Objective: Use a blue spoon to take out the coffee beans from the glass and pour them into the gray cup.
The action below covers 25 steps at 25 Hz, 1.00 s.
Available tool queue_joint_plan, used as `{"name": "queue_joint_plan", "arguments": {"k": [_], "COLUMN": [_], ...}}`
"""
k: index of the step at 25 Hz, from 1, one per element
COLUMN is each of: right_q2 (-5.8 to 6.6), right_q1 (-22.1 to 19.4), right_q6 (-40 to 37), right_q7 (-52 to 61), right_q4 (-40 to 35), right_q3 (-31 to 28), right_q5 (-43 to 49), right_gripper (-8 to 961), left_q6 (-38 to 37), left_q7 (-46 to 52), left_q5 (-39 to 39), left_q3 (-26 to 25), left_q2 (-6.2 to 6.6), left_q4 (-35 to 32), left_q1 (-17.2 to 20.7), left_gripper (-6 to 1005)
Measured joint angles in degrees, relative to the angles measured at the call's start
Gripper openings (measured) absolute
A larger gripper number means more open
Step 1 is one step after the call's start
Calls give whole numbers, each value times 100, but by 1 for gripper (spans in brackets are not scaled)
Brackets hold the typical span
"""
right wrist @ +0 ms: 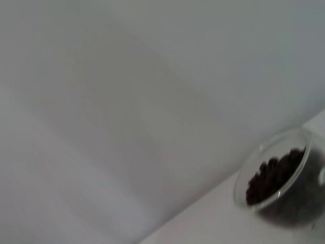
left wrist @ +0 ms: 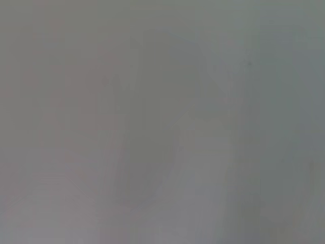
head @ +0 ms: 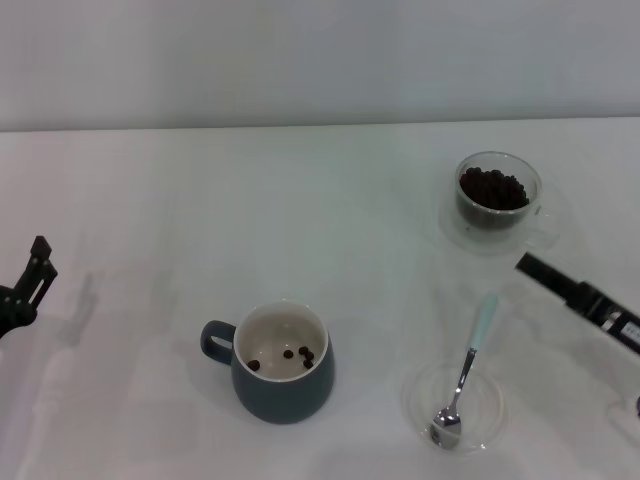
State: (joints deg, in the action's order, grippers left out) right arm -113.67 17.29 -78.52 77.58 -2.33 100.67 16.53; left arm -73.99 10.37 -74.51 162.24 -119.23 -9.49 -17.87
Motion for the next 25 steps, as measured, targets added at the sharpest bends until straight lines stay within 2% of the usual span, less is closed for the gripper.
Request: {"name": "queue_joint_plan", "arguments": {"k": [5, 7, 9, 11, 12, 13, 16, 19, 22, 25], "right_q2": [168, 226, 228, 162, 26, 26, -137, -161, -163, -164], "right_q1": [-16, -20, -22, -23, -21, -21, 63, 171, 298, 338], "right_q6": [-87, -231, -420, -537, -511, -511, -262, 240, 748, 867], "right_q7": [-57, -398, -1024, -2154, -3286, -3286, -4775, -5423, -5660, -5889], "right_q4": [0, -5, -22, -104, -209, -209, -281, -283, -298, -293], "right_q3": [-376, -712, -1159, -1731, -2288, -2288, -2973, -3186, -3208, -3214], "right_q5": [-10, -11, -12, -13, -13, -13, -13, -12, -11, -10], "right_gripper": [265, 265, 272, 286, 293, 300, 321, 342, 470, 596], "left_q6": [0, 0, -4, -8, -8, -9, -11, -25, -77, -92], "left_q7": [0, 0, 0, 3, 3, 4, 4, 3, 3, 3], "left_q5": [-11, -11, -11, -11, -11, -11, -70, -138, -204, -248], "left_q3": [-8, -8, -8, -8, -8, -8, -8, -7, -8, -8], "left_q2": [-8, -11, -12, -13, -13, -13, -13, -22, -24, -22], "left_q4": [0, 0, -1, -1, -4, -6, -24, -61, -92, -101], "left_q1": [4, -4, -8, -13, -15, -16, -36, -57, -16, 3], "left_gripper": [850, 850, 850, 850, 850, 850, 850, 850, 850, 850]}}
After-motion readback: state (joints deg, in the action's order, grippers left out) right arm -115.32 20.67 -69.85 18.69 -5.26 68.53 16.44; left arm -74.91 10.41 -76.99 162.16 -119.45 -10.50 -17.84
